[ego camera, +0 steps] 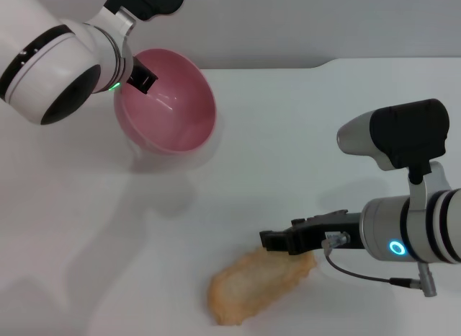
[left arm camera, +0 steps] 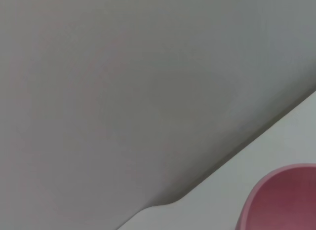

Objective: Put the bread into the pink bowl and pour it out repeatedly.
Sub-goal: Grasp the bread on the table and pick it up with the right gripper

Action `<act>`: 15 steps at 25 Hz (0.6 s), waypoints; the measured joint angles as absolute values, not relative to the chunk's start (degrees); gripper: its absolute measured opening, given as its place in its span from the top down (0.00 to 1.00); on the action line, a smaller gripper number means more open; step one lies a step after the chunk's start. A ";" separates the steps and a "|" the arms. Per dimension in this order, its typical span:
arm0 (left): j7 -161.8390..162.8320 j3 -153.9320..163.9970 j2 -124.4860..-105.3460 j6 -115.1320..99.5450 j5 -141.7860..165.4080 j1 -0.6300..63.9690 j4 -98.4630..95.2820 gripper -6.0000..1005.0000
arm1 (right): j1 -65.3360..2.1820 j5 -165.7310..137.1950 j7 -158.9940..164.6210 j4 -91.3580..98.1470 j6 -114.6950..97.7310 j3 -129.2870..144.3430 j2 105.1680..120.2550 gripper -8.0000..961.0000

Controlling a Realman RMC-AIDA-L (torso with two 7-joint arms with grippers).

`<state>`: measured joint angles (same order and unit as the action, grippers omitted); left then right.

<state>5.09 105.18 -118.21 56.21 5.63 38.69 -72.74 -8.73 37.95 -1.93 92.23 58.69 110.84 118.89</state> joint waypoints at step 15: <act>4.92 105.18 -118.21 56.16 5.62 39.04 -72.71 0.87 | -11.93 38.51 -1.90 86.68 57.97 111.55 119.00 0.35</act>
<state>4.92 105.18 -118.21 56.16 5.62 39.04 -72.71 -11.93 38.51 -1.90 86.68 57.97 111.55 119.00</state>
